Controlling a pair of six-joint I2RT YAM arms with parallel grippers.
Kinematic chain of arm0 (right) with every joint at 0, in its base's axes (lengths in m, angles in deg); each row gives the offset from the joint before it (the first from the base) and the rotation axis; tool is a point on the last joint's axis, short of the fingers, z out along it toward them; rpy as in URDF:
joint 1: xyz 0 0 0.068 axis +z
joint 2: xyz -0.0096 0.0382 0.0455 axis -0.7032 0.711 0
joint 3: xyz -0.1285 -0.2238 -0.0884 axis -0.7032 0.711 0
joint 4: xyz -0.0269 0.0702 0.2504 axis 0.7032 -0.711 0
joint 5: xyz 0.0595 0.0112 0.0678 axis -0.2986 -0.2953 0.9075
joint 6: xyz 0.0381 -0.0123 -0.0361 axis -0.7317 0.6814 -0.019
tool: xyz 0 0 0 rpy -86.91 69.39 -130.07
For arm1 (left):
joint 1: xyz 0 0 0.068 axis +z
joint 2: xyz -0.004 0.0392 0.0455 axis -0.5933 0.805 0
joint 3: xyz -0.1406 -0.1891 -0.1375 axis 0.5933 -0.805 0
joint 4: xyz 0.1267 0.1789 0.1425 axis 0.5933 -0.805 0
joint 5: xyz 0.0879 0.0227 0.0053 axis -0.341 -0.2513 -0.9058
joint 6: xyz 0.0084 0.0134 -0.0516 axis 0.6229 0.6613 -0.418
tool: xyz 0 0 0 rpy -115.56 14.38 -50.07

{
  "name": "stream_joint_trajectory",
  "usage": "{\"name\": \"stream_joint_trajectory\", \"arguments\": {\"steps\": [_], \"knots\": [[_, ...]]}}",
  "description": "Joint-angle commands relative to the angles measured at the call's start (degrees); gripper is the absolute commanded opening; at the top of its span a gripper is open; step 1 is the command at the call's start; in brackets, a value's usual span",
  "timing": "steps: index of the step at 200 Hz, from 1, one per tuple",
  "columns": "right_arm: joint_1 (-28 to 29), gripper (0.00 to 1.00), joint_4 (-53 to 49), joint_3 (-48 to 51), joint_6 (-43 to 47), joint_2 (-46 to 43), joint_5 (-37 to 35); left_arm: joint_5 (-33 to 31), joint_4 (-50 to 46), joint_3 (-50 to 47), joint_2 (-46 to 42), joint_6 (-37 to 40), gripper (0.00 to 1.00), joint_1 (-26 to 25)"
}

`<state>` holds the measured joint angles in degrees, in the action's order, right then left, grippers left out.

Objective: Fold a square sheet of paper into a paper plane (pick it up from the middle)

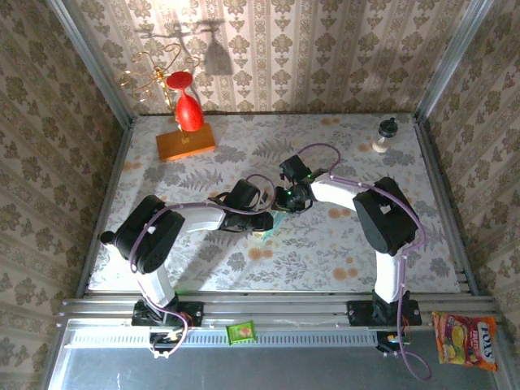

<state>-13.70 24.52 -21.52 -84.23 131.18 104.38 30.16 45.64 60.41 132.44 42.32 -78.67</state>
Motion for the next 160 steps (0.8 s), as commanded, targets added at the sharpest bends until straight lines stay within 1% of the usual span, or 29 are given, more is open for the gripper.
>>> {"name": "stream_joint_trajectory", "arguments": {"steps": [1,61,87,118,160], "knots": [[0.22,0.19,-3.59,-1.55,0.14,0.53,-3.45,0.3,-0.93,-0.28,2.7,1.09,0.24,-0.41],[-0.03,0.19,-2.89,-0.73,0.42,-0.23,-3.54,0.47,-0.59,-0.43,3.18,0.84,0.24,-0.37],[-0.41,0.19,-0.27,0.54,0.63,-0.64,-1.14,0.74,-0.38,-0.57,3.51,0.83,0.23,-0.51],[-1.24,0.21,4.13,1.9,2.07,-1.47,4.51,0.85,-0.31,-0.7,3.69,0.82,0.22,-0.44],[-2.24,0.22,6.08,4.7,2.33,-4.09,6.21,0.96,-0.31,-0.62,3.84,0.82,0.22,-0.45]]}}
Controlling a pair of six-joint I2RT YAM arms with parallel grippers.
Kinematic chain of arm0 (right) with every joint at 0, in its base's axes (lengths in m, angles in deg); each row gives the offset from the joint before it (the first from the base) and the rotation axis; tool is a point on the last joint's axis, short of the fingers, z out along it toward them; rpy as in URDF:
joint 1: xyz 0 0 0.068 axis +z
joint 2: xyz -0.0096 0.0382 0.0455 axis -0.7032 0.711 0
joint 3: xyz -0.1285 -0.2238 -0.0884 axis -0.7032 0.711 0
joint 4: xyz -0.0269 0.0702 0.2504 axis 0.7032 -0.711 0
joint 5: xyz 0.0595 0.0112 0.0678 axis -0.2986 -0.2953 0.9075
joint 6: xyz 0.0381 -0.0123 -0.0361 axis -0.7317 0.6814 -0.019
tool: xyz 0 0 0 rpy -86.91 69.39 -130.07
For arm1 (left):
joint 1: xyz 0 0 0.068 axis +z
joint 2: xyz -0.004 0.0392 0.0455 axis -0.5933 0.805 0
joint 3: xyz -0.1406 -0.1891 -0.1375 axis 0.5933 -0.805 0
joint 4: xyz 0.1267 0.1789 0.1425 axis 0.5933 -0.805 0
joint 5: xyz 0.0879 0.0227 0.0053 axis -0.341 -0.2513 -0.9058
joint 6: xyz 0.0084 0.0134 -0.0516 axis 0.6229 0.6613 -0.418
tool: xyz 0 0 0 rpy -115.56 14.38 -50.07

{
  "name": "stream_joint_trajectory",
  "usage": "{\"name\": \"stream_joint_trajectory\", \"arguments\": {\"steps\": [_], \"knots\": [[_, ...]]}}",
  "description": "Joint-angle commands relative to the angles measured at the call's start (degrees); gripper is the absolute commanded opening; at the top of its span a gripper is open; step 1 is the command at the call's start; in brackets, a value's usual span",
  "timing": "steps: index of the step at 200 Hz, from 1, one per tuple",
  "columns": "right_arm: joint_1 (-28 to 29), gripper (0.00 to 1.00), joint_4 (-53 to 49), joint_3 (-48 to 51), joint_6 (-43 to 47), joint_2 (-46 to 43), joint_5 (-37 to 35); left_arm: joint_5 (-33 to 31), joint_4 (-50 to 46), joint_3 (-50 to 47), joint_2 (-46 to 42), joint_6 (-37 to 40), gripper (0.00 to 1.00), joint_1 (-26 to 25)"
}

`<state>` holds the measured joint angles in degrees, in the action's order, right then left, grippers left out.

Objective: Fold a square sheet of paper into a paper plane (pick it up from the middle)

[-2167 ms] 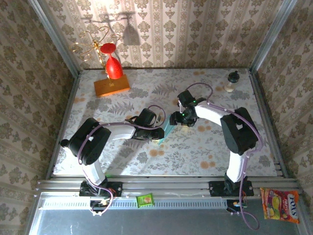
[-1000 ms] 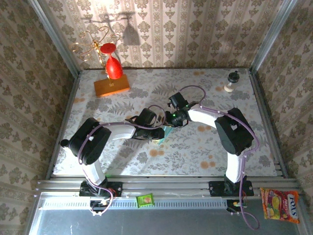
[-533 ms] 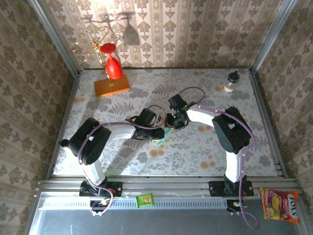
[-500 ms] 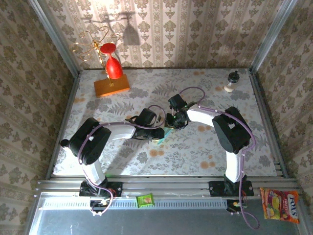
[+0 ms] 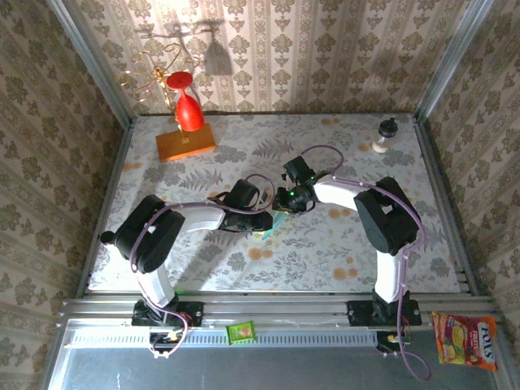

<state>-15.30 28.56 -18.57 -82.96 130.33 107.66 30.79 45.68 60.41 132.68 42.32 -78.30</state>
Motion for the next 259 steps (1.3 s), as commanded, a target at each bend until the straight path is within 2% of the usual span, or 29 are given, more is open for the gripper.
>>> {"name": "stream_joint_trajectory", "arguments": {"steps": [1,45,140,259], "knots": [[-0.69,0.22,2.19,1.92,1.03,-3.34,3.12,0.3,-0.3,-0.66,3.62,0.83,0.22,-0.81],[-1.34,0.22,4.92,5.47,1.5,-5.23,4.45,0.45,-0.38,-0.55,3.92,1.01,0.22,-0.81],[-2.12,0.22,2.36,3.03,2.37,-1.68,3.06,0.78,-0.69,-0.4,4.29,1.1,0.22,-0.89],[-2.49,0.23,3.8,3.68,4.34,-0.4,5.62,1.38,-1.51,-0.3,5.74,1.8,0.19,-1.3]]}}
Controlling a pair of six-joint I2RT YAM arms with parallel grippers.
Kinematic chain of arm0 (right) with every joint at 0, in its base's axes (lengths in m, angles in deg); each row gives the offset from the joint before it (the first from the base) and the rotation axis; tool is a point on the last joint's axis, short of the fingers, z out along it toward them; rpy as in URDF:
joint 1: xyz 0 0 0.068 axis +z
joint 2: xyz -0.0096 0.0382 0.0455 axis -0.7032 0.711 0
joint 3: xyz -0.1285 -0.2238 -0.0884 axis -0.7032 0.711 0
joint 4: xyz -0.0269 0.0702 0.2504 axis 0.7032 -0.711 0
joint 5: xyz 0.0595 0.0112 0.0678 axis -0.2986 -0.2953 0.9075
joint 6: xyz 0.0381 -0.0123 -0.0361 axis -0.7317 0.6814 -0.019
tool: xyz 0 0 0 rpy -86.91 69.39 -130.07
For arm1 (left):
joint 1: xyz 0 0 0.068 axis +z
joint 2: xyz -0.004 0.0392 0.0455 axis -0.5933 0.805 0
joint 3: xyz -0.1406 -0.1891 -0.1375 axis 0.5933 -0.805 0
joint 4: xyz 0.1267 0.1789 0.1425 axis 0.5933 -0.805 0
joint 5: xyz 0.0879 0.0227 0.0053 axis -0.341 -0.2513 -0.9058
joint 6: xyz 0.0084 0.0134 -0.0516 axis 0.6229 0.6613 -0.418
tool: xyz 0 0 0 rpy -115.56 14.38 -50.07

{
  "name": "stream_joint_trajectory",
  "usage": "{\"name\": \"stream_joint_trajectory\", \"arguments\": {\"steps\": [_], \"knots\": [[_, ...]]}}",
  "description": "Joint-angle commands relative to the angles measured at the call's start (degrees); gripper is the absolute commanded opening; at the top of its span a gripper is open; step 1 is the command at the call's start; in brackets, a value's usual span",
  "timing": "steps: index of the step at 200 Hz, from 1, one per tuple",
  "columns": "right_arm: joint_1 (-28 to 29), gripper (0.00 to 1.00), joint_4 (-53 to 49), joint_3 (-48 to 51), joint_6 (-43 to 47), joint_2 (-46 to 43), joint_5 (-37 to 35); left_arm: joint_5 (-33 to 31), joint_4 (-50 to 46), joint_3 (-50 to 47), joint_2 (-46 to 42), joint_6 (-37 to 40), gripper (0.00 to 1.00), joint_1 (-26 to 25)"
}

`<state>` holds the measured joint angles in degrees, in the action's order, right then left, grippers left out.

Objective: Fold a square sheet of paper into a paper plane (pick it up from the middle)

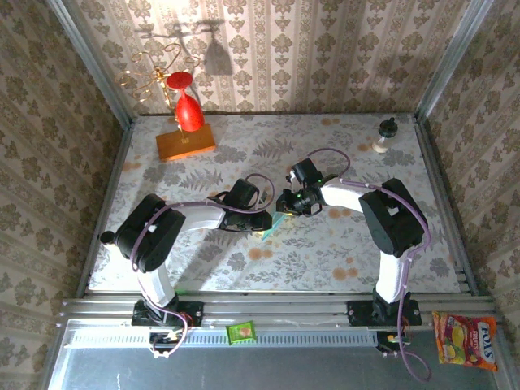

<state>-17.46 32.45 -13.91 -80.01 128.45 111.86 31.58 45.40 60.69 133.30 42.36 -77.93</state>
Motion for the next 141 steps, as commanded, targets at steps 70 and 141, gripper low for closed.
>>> {"name": "stream_joint_trajectory", "arguments": {"steps": [70,141], "knots": [[-0.68,0.23,0.39,-0.38,1.63,2.77,1.59,0.72,-1.99,-0.1,5.99,2.17,0.18,-1.97],[-0.85,0.23,-1.92,-0.8,3.55,4.22,1.37,0.42,-2.02,-0.19,3.5,1.76,0.18,-1.93]]}}
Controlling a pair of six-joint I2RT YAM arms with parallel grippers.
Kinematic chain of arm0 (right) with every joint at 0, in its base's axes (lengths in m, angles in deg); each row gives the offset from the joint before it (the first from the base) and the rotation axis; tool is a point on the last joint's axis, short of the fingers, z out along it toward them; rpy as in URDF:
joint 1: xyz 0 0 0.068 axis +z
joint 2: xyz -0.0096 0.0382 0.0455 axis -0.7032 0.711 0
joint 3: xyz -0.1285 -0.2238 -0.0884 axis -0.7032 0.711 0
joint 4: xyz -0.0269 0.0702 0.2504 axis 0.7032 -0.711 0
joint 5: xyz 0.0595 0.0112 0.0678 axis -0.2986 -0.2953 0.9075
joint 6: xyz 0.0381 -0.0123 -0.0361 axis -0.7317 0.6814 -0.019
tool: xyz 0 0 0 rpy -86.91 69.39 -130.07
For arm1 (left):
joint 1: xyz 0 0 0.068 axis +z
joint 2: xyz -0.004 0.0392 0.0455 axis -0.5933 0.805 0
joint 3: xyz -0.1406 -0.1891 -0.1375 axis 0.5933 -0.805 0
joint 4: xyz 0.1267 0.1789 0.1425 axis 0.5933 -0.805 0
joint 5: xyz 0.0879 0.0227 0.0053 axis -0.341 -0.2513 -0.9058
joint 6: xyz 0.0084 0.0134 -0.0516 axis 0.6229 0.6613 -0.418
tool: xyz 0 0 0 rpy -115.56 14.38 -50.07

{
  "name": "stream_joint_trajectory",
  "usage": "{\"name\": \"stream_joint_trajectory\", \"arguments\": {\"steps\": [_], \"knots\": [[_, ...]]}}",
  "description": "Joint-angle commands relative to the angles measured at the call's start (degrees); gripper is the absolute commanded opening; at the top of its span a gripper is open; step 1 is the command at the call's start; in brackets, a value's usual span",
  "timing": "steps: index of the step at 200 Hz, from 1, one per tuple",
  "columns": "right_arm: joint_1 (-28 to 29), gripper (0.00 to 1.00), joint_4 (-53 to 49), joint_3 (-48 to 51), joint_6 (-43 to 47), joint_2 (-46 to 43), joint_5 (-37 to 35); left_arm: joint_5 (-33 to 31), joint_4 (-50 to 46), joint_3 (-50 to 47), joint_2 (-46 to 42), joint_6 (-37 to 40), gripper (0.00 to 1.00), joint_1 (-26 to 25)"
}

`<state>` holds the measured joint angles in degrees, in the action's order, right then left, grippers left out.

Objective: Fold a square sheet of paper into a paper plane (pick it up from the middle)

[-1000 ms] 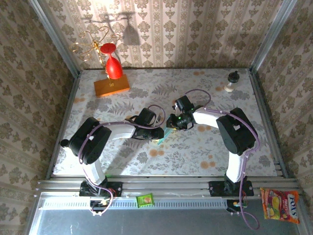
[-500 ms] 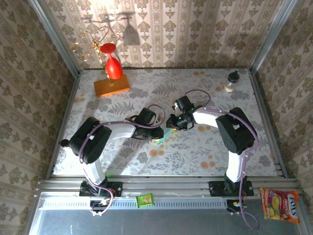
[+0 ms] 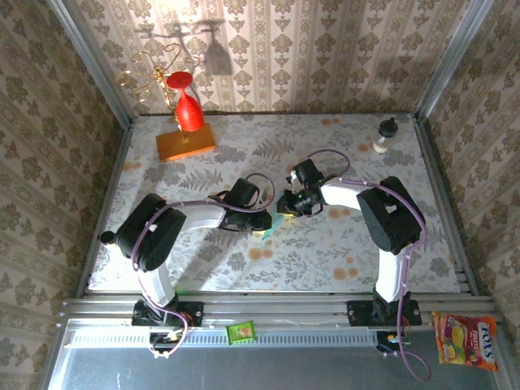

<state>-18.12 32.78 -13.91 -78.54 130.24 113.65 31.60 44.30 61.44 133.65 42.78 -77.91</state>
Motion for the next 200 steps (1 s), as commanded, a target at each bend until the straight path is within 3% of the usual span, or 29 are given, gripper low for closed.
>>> {"name": "stream_joint_trajectory", "arguments": {"steps": [1,59,106,200], "knots": [[-0.2,0.23,-2.37,-0.85,2.15,2.48,-0.45,0.37,-0.96,-0.97,2.96,1.34,0.18,-1.97],[-0.63,0.23,-4.84,-1.54,4.16,3.21,-0.84,-3.77,-5.12,-0.95,-8.71,1.43,0.36,-0.39],[-0.64,0.23,-5.07,-1.6,4.14,3.39,-0.75,-3.99,-5.3,0.41,-9.93,0.9,0.37,-1.63],[-0.99,0.19,-3.89,-1.42,4.22,3.56,1.53,1.01,3.47,3.0,-1.62,-0.62,0.13,-1.99]]}}
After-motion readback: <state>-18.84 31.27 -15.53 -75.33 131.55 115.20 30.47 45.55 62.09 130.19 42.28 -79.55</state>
